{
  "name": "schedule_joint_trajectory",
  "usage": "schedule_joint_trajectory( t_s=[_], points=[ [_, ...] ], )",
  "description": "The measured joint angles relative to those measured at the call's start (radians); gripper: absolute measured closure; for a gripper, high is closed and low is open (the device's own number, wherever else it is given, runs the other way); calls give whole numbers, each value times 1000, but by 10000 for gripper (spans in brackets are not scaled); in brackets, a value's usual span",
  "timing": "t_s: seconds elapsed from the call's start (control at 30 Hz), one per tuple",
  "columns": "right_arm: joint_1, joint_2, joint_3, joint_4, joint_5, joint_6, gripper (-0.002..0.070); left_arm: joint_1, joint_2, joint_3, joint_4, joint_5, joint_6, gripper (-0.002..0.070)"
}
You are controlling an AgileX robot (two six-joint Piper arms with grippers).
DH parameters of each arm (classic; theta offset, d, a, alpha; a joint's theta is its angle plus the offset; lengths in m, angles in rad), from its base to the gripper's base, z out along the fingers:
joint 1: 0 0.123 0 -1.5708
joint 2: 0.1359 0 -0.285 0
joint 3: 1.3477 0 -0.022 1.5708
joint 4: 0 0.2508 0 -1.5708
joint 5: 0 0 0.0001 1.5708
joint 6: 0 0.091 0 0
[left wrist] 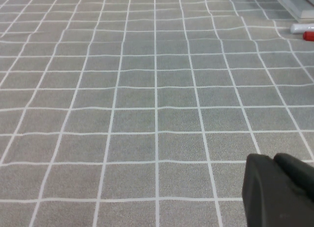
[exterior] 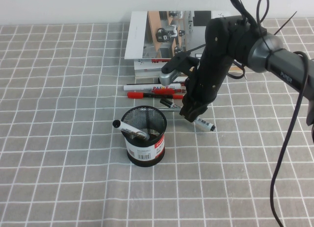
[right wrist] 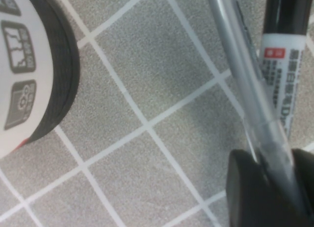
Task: Put the pen into the pen holder
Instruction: Pick up the pen on the table
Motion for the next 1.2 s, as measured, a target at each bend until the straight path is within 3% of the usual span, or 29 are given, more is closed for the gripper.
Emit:
schedule_joint_trajectory(
  t_s=[0.2, 0.27, 0.4, 0.73, 1.2],
  points=[
    [0, 2, 0, -49, 0, 0, 367, 0, 0, 0, 0, 0, 0, 678],
    [0, 2, 0, -98, 0, 4, 344, 0, 0, 0, 0, 0, 0, 678],
    [-2, -9, 0, -189, 2, 40, 358, 0, 0, 0, 0, 0, 0, 678],
    [-27, -52, 0, -202, 2, 63, 430, 0, 0, 0, 0, 0, 0, 678],
    [-33, -50, 0, -17, 2, 70, 433, 0, 0, 0, 0, 0, 0, 678]
  ],
)
